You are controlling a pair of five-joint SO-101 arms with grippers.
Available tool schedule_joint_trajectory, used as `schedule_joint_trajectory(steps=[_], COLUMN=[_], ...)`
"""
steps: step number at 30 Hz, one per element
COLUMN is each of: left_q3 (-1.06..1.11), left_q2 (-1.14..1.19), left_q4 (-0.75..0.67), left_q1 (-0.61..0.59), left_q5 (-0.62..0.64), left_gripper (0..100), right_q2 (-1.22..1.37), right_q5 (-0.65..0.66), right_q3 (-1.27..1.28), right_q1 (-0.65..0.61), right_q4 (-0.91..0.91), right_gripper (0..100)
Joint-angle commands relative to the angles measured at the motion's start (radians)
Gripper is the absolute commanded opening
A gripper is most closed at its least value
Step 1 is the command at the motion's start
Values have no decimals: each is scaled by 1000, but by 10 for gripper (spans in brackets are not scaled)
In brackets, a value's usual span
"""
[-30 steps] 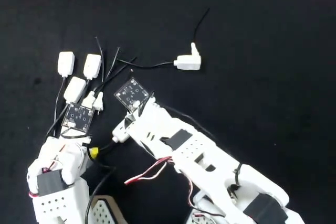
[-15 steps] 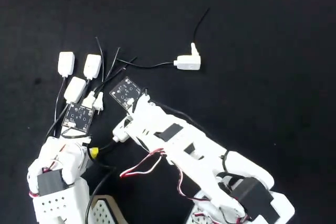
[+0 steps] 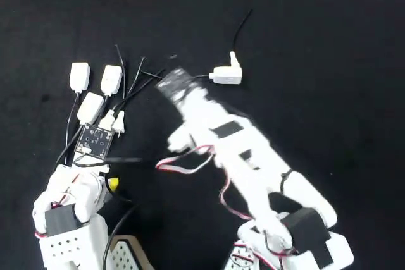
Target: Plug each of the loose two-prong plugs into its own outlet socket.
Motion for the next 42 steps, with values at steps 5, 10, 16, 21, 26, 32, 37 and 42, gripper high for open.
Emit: schedule_joint_trajectory(steps=[5, 10, 16, 21, 26, 32, 37, 42], left_q3=[-4, -4, -4, -4, -4, -4, -4, -4], left_q2=[-5, -5, -5, -5, -5, -5, -5, -6], left_q4=[9, 9, 9, 9, 9, 9, 9, 3], left_q1=[-5, -8, -7, -4, -4, -5, -4, -4], left_q5=[-6, -6, -6, -6, -6, -6, -5, 31], left_gripper=[303, 303, 303, 303, 303, 303, 303, 303], right_q2=[107, 325, 427, 466, 545, 562, 503, 374], right_q5=[5, -127, -163, -216, -221, -206, -199, -204], right_q3=[-102, -300, -510, -572, -644, -679, -688, -677], right_q1=[121, 224, 285, 338, 347, 330, 302, 301], right_q4=[-135, -120, 54, 55, 61, 124, 247, 405], right_gripper=[12, 12, 12, 12, 15, 137, 321, 278])
